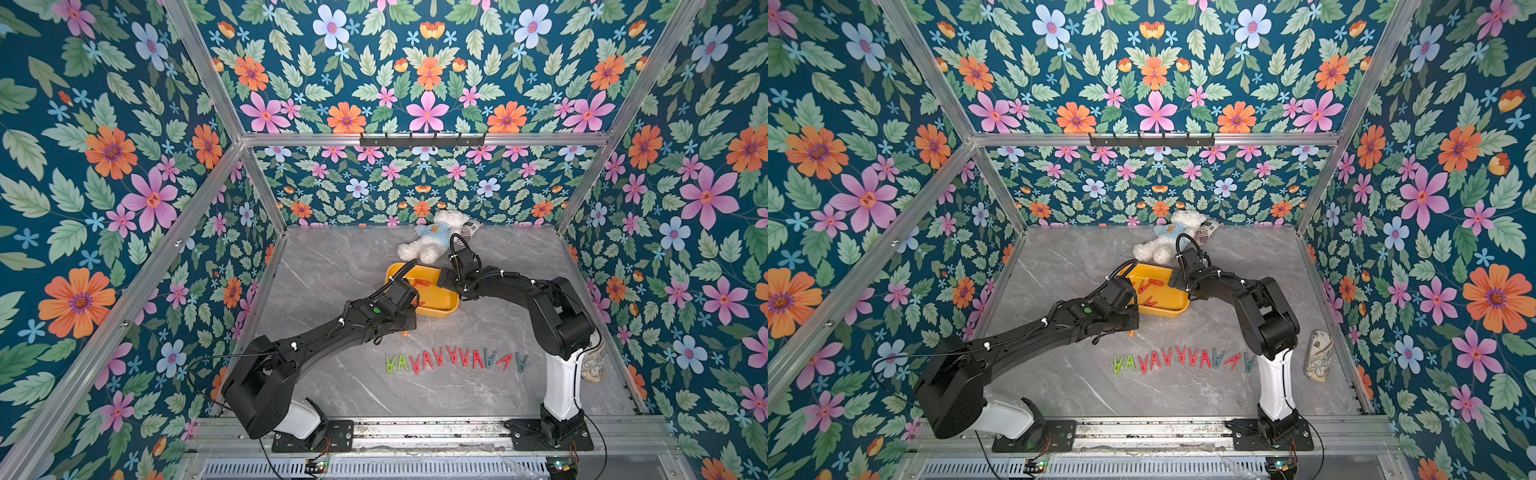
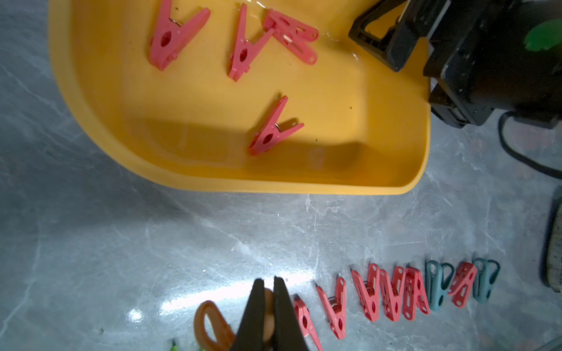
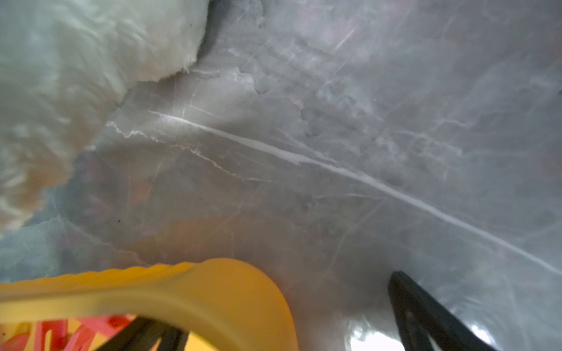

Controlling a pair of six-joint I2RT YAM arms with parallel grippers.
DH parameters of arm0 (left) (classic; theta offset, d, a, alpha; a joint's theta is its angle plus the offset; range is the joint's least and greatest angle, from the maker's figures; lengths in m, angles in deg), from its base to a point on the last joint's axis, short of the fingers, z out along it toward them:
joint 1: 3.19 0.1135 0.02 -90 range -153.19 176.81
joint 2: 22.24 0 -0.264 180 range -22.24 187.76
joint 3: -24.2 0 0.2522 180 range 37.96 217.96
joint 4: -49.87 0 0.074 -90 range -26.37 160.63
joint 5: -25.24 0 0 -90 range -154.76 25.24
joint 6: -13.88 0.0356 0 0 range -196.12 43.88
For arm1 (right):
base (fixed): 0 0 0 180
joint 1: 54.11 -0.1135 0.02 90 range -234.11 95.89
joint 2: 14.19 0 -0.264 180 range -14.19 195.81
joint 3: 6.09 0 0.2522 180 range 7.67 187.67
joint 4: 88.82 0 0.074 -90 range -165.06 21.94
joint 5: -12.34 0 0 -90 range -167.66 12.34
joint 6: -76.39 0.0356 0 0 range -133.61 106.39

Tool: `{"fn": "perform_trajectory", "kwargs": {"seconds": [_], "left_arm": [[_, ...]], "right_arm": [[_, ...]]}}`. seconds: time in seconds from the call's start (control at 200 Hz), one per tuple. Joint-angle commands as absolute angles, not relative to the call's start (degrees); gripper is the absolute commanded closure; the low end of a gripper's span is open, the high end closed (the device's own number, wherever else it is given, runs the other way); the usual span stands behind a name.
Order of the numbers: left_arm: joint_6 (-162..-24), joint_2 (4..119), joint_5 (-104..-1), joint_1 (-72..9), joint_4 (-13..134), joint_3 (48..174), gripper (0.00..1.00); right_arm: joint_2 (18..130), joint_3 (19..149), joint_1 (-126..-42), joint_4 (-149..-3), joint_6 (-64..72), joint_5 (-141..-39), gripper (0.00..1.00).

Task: Take the clothespins out of the storage box
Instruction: Move the storage box to the center of the board, then place the clothespin at the center of the board.

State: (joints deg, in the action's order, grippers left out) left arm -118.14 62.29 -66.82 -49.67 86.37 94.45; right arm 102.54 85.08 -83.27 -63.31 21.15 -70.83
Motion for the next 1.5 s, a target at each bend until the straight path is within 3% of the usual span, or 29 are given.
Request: {"fn": "perform_trajectory", "kwargs": {"seconds": [0.0,0.505,0.915,1.345,1.495], "left_arm": [[-118.94,63.29,-69.06,-49.65,86.23,94.48,0.94],[-117.30,71.22,-70.48,-49.05,86.45,93.25,0.95],[-114.86,75.91,-68.27,-49.00,83.06,93.14,0.89],[-115.40,72.16,-69.74,-49.02,87.13,94.85,0.60],[-115.57,69.05,-70.97,-48.05,90.54,97.05,0.54]], "right_arm": [[102.72,86.15,-83.20,-60.03,19.33,-70.49,0.01],[94.64,84.94,-83.31,-59.64,15.04,-74.87,0.01],[86.58,80.97,-83.66,-61.17,15.48,-76.69,0.01],[84.61,80.44,-84.61,-61.87,15.00,-79.03,0.01],[85.04,81.58,-85.70,-61.96,13.75,-79.76,0.08]]}}
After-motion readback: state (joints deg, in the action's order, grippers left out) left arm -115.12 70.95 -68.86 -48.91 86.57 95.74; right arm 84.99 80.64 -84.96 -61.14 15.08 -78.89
